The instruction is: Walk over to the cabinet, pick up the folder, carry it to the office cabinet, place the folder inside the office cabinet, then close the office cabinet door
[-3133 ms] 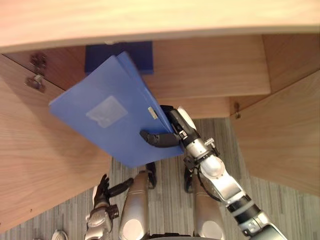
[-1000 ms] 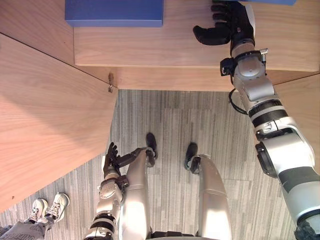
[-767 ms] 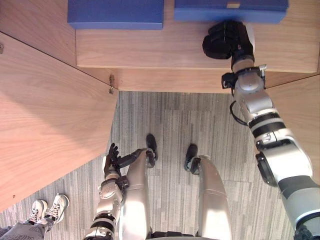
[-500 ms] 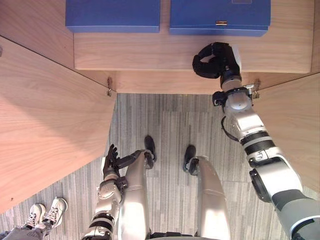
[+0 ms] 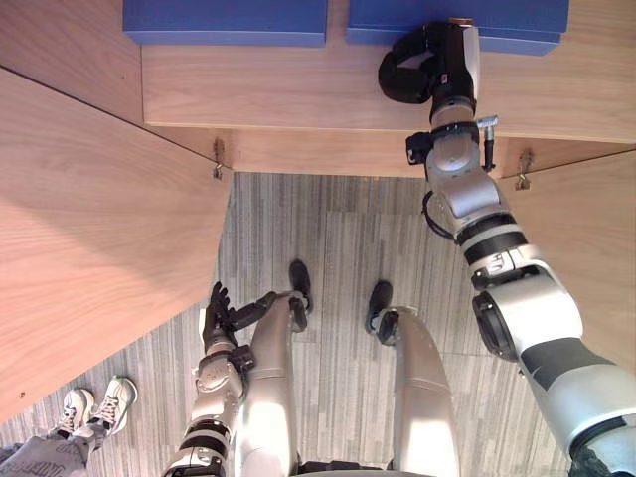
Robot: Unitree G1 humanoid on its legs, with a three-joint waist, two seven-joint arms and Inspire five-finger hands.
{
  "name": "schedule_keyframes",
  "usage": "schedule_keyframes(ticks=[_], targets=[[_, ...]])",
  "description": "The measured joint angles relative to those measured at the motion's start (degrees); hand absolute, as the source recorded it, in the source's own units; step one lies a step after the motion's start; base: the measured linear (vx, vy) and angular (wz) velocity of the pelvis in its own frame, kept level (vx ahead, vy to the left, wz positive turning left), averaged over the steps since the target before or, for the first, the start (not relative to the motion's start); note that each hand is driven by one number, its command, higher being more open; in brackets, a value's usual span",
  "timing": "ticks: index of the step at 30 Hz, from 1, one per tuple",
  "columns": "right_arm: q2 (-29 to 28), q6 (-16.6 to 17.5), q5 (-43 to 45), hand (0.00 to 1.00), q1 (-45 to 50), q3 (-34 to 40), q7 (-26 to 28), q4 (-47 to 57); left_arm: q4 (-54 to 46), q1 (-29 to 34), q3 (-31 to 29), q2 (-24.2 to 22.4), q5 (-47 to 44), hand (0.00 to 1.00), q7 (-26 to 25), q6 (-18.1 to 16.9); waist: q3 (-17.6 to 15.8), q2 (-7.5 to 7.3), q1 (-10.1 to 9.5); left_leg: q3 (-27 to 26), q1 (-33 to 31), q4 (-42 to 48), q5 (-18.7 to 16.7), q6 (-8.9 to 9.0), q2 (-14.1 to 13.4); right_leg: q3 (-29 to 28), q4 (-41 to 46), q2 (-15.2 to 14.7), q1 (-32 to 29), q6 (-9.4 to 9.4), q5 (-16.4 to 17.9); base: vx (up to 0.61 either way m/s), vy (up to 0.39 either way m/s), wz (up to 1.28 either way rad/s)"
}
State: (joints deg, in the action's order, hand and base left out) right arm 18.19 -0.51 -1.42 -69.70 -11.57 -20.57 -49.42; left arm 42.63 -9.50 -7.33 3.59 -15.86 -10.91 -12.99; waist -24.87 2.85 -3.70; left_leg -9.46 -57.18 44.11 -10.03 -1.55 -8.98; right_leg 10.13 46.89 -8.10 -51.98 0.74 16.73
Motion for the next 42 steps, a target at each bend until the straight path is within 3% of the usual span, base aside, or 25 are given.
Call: schedule_keyframes(ticks=[8,12,16,17,19,23,24,27,32,37,42], targets=[[2.8,-1.0,3.5,0.0,-0.7,0.1,0.5,0.4,-1.4,0.0,0.0,-0.4,0.0,1.0,-0.1,0.0,0.0,0.02,0.04,1.1,-0.7,-1.5,2.0,-0.13,0.6,1.7,-0.7,-0.5,-0.1,-0.49,-0.8,-0.07,-0.035,0.1],[6.0,1.5,6.3,0.0,15.9,3.4,-0.1,26.9,-1.7,0.1,0.4,-0.4,0.0,1.0,-0.2,0.7,0.0,0.01,0.23,0.3,1.2,-1.0,2.0,-0.14,0.1,1.9,-1.0,-0.5,2.2,-0.43,-0.8,-0.02,-0.017,0.01],[4.2,8.4,6.5,0.0,41.9,3.0,2.6,43.7,-2.5,3.0,4.5,-0.4,1.4,1.0,1.4,1.3,0.1,-0.17,0.92,-2.4,12.0,-4.0,0.3,-0.28,-0.7,1.4,-5.7,0.2,12.8,0.08,-1.0,0.01,-0.007,-0.1],[3.4,9.4,6.3,0.0,45.4,2.2,3.5,44.4,-2.4,3.8,5.0,-0.3,2.0,1.0,1.8,1.2,0.2,-0.34,1.47,-2.7,13.7,-4.9,0.0,-0.09,-0.7,1.2,-6.8,0.4,14.5,0.34,-1.2,-0.01,0.0,-0.26],[-0.3,10.7,4.9,0.0,59.1,-0.7,8.6,43.0,-0.8,6.2,6.3,1.0,5.1,1.0,2.9,1.4,1.4,-2.08,2.99,-4.7,21.0,-9.9,0.4,0.34,-0.5,-0.2,-12.4,1.4,20.7,0.91,-3.0,0.02,0.007,-0.31],[-5.7,10.4,3.0,0.0,70.0,1.2,12.0,32.8,4.3,7.4,6.6,2.6,8.4,1.0,3.8,2.3,3.5,-3.41,4.75,-6.1,29.2,-18.4,3.3,0.37,0.6,-1.1,-22.7,2.7,28.8,1.46,-7.1,0.12,0.012,-0.21],[-7.9,10.2,2.8,1.0,73.0,3.4,12.7,28.6,5.8,8.1,6.6,2.8,9.2,1.0,4.0,2.8,5.1,-3.61,5.37,-6.6,31.5,-21.2,4.2,0.37,1.2,-1.3,-25.9,2.8,31.1,1.66,-8.2,0.18,0.006,-0.13],[-12.2,9.6,1.6,1.0,76.9,9.1,13.1,17.9,7.9,10.4,5.9,2.9,9.4,1.0,4.8,3.3,8.9,-3.73,6.36,-8.3,38.0,-27.4,5.6,0.36,2.4,-2.6,-32.7,3.2,37.1,2.4,-10.6,0.18,0.018,-0.21],[-15.6,8.4,1.8,1.0,79.2,16.5,12.2,6.4,8.4,13.2,3.3,2.7,11.5,1.0,4.8,3.4,14.7,-3.86,6.4,-11.7,47.9,-37.9,8.4,1.13,4.5,-5.5,-40.8,3.2,44.5,3.03,-13.7,0.13,0.02,-0.29],[-16.5,8.2,5.0,1.0,79.3,23.9,11.2,2.3,12.5,13.9,2.3,1.7,13.0,1.0,5.2,4.2,17.4,-3.93,7.35,-14.9,55.5,-45.8,11.2,1.33,6.0,-9.1,-43.9,3.3,47.9,3.28,-15.3,0.0,0.035,-0.37],[-16.6,8.1,10.5,1.0,79.2,32.0,10.0,1.7,14.3,16.1,2.0,1.6,15.1,1.0,6.1,5.3,17.5,-4.0,7.91,-18.8,59.2,-49.1,11.9,1.43,7.3,-13.9,-45.3,3.9,48.5,3.68,-16.7,-0.06,0.043,-0.49]])
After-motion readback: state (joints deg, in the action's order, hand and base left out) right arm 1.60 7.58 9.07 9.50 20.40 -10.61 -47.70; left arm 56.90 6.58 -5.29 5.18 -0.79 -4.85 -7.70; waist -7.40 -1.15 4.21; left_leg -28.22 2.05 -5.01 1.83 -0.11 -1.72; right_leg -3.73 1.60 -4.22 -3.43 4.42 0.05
